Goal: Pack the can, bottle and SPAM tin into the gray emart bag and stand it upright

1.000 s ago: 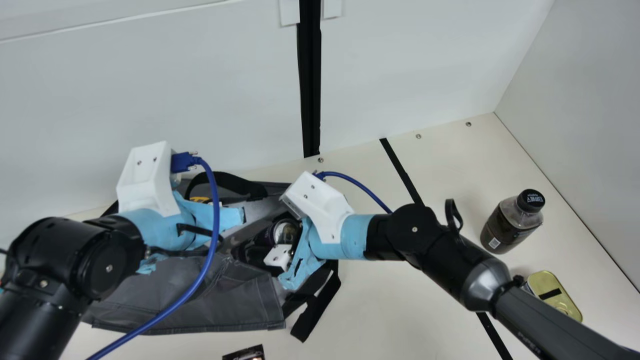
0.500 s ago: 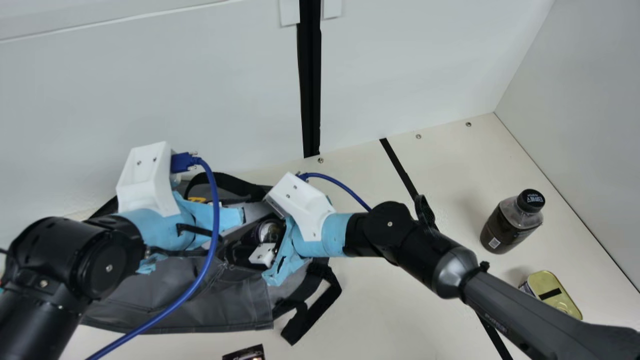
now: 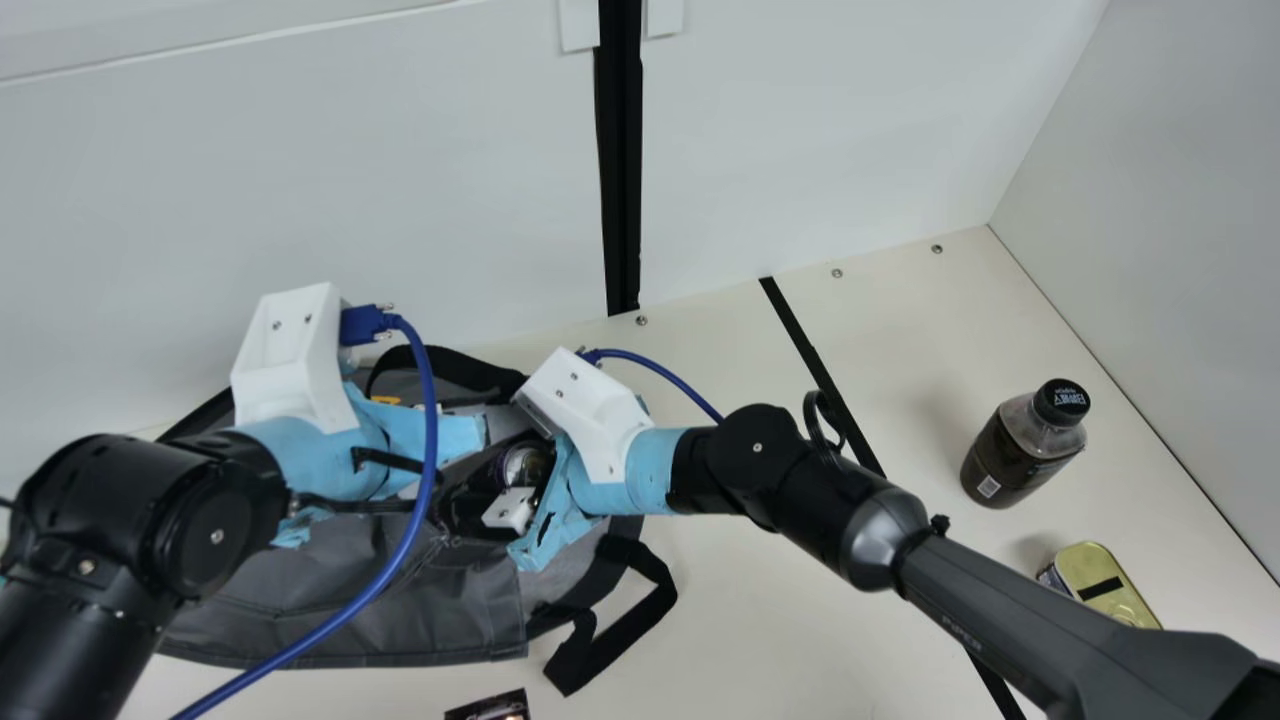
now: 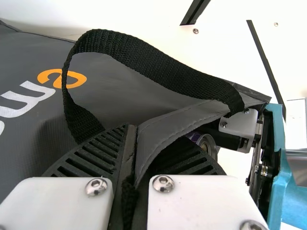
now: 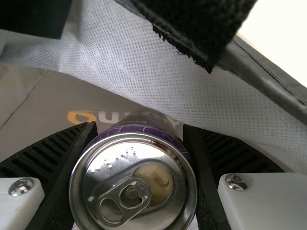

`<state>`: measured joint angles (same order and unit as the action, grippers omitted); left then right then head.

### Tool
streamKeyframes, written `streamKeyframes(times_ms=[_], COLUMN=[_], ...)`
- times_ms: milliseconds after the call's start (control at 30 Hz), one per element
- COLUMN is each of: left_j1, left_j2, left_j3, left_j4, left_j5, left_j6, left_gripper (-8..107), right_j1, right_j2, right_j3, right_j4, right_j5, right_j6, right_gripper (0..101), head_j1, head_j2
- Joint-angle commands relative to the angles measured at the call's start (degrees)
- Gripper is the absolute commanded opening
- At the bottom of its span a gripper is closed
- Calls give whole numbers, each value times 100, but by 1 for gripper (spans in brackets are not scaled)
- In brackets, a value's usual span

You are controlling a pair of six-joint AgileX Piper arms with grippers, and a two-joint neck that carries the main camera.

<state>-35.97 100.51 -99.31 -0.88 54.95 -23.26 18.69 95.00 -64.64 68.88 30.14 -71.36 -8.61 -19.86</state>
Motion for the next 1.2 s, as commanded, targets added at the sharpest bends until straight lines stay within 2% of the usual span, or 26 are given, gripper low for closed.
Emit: streamKeyframes(times_ms=[0, 567, 1167], left_j1=[0, 0, 0], left_j2=[0, 0, 0], left_j3=[0, 0, 0], left_j4=[0, 0, 0], left_j5=[0, 0, 0], left_j6=[0, 0, 0], left_gripper=[-8, -8, -8], right_j1=[-2, -18, -132], right_j2=[0, -55, -311], right_j3=[-6, -17, 88], right_j4=[-1, -24, -136], right_j5=[28, 135, 269], right_j6=[0, 3, 103], right_gripper=[37, 94, 95], head_j1=[-139, -139, -139], head_j2=[-14, -14, -14])
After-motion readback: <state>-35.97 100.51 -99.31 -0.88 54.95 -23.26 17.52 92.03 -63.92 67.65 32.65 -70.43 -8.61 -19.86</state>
